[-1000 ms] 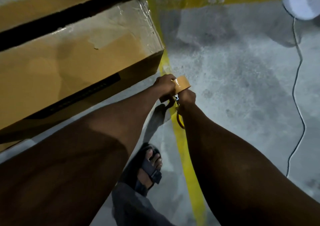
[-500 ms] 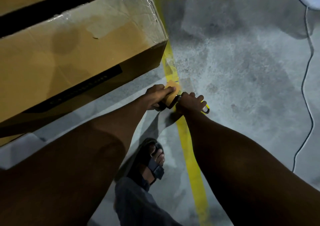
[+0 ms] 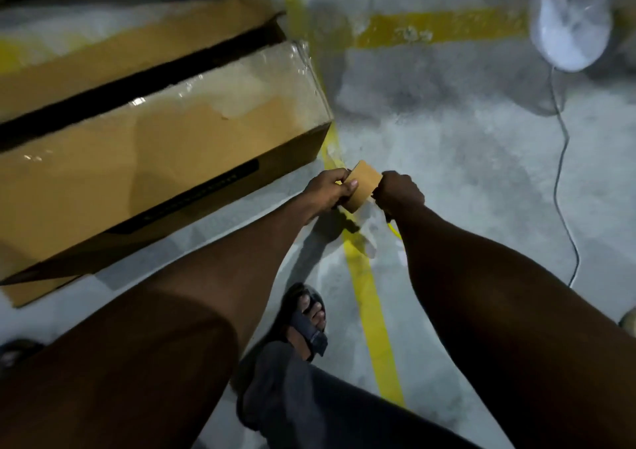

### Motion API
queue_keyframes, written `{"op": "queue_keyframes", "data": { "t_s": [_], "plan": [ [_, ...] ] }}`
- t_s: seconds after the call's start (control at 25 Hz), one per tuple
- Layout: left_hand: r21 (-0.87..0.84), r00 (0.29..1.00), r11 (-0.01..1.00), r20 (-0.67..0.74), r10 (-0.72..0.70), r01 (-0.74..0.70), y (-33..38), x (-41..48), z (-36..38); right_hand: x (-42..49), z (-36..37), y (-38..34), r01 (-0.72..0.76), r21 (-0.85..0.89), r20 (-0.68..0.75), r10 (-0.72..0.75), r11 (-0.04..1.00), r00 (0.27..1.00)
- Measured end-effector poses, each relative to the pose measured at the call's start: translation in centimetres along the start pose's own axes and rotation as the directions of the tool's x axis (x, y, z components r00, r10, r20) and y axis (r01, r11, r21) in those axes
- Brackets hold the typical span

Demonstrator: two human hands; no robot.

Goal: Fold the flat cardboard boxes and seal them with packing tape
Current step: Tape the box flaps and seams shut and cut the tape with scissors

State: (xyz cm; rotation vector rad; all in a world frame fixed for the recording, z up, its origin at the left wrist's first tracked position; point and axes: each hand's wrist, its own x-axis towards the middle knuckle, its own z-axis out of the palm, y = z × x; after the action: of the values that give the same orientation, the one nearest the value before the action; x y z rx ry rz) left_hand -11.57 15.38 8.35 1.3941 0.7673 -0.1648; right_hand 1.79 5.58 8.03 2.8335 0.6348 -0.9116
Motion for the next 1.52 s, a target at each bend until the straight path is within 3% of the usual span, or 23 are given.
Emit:
{"op": "queue_keyframes", "data": {
  "t_s": [0.12, 0.24, 0.4, 0.52, 0.6, 0.72, 0.88, 0.96, 1.08, 1.16, 1.28, 1.4, 1.52],
  "plan": [
    [0.015, 0.99, 0.991, -0.036, 0.133, -0.132, 5.5, -4.6, -3.6, -3.4, -5.3, -2.2, 0.166, 0.06, -0.101, -0.16, 0.984, 0.982],
    [0.153, 0.954, 0.948, -0.073, 0.292, -0.278, 10.6, -11.8, -9.1, -9.0, -10.7, -6.3, 0.356, 0.251, -0.117, -0.337, 0.9, 0.934],
    [0.292, 0.906, 0.881, -0.092, 0.413, -0.373, 14.4, -25.9, -17.6, -20.8, -15.9, -13.1, 0.565, 0.503, -0.161, -0.571, 0.654, 0.805],
    [0.287, 0.901, 0.89, -0.148, 0.407, -0.355, 13.3, -34.3, -22.8, -28.5, -15.1, -16.6, 0.639, 0.647, -0.261, -0.667, 0.416, 0.698],
    [0.253, 0.893, 0.916, -0.251, 0.374, -0.312, 11.9, -37.6, -24.2, -31.8, -14.4, -19.1, 0.737, 0.562, -0.359, -0.693, 0.375, 0.626],
    [0.196, 0.841, 0.926, -0.388, 0.376, -0.323, 10.5, -39.6, -24.9, -35.4, -14.4, -23.6, 0.854, 0.301, -0.429, -0.739, 0.425, 0.519],
    [0.351, 0.697, 0.891, -0.561, 0.446, -0.288, 9.7, -39.9, -26.8, -37.2, -13.5, -27.6, 0.836, 0.33, -0.422, -0.723, 0.439, 0.546],
    [0.389, 0.652, 0.868, -0.578, 0.49, -0.308, 9.4, -40.1, -28.7, -36.9, -12.8, -29.7, 0.809, 0.386, -0.364, -0.732, 0.444, 0.575],
    [0.409, 0.653, 0.859, -0.566, 0.503, -0.307, 8.5, -39.5, -31.5, -35.1, -12.0, -32.1, 0.738, 0.488, -0.145, -0.79, 0.466, 0.595],
    [0.462, 0.677, 0.852, -0.548, 0.491, -0.244, 7.7, -39.2, -32.6, -34.0, -11.6, -33.6, 0.734, 0.496, 0.073, -0.865, 0.464, 0.497],
    [0.497, 0.688, 0.854, -0.565, 0.455, -0.157, 7.2, -39.4, -33.0, -33.3, -11.1, -34.8, 0.726, 0.558, 0.171, -0.912, 0.402, 0.373],
    [0.358, 0.708, 0.898, -0.562, 0.427, -0.257, 6.7, -39.7, -34.0, -32.5, -10.6, -35.6, 0.559, 0.712, 0.328, -0.906, 0.424, 0.268],
    [0.217, 0.777, 0.903, -0.462, 0.429, -0.37, 6.3, -39.8, -34.4, -31.4, -10.4, -35.6, 0.326, 0.769, 0.558, -0.826, 0.55, 0.08]
  ]
}}
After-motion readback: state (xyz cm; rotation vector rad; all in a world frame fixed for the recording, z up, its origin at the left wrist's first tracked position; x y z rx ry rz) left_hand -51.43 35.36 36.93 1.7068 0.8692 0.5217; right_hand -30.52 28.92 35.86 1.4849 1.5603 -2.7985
